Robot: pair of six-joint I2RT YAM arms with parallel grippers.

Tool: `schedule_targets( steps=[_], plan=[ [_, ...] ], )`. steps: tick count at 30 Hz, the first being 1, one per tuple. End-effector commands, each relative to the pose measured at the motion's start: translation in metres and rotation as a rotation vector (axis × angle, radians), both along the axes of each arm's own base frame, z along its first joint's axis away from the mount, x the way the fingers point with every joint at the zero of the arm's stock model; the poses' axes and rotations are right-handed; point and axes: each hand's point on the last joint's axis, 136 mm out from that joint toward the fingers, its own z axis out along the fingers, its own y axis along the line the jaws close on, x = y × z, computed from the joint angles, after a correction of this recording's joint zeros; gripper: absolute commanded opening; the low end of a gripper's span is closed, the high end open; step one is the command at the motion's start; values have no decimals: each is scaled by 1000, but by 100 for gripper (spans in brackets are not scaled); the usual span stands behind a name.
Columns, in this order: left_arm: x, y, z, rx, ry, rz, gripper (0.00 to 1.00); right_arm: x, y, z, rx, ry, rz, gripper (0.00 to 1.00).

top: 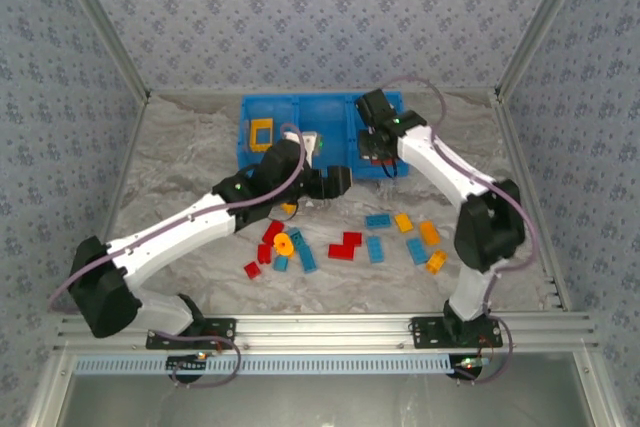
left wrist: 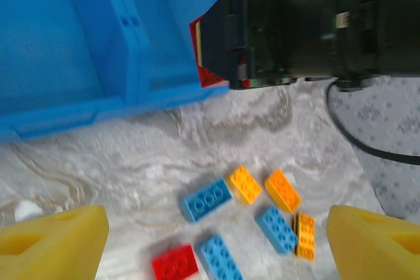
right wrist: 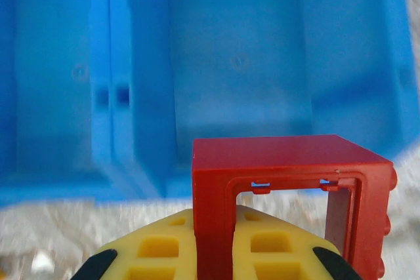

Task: Sort the legos into containers by color

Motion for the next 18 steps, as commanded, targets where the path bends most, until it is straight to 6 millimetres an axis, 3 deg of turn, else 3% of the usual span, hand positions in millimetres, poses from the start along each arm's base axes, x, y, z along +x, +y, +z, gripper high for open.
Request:
schedule_targets(
  steps=[1,5,9,18],
  plan=[
    [25,-8,24,-72,-50,0,86,32,-7,-10,-49,4,38,8],
    [44,-16,22,-80,-46,16,86,65,-10,-32,-69,17,46,8],
    [49,-22,18,-83,-38,12,86,89,-13,-47,-91,16,68,9],
    [46,-22,0,-66,-8,4,86,119,-25,-72,-116,18,68,12]
  ],
)
